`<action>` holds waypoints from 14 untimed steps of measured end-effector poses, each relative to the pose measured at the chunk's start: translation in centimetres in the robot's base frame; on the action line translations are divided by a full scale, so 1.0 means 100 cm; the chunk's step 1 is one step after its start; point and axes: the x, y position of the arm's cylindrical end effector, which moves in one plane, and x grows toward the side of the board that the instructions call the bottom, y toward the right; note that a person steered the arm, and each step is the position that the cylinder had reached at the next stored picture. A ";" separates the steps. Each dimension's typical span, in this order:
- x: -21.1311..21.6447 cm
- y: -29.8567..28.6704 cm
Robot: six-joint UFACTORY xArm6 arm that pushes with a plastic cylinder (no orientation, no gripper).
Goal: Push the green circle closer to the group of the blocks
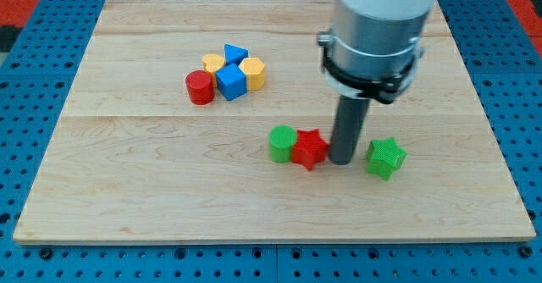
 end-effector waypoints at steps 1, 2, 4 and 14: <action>-0.015 -0.032; -0.020 -0.054; 0.021 -0.084; -0.037 -0.110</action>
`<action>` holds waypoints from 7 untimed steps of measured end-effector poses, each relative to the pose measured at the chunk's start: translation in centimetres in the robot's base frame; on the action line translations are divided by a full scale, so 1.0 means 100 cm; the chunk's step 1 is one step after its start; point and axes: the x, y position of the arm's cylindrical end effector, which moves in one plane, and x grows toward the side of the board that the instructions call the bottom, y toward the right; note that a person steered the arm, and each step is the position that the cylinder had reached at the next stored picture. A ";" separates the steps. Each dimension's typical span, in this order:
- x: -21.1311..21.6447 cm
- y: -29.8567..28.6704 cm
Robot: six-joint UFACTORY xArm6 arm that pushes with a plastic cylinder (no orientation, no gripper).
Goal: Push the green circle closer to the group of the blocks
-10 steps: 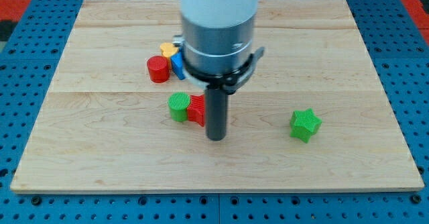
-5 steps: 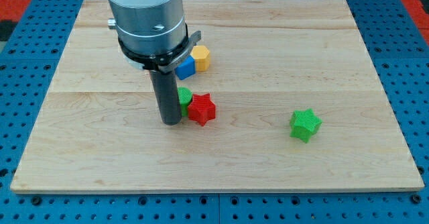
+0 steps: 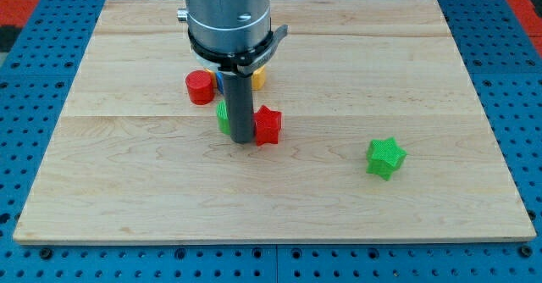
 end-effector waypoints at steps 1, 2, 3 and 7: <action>-0.010 -0.007; -0.020 -0.010; -0.025 -0.010; 0.045 0.004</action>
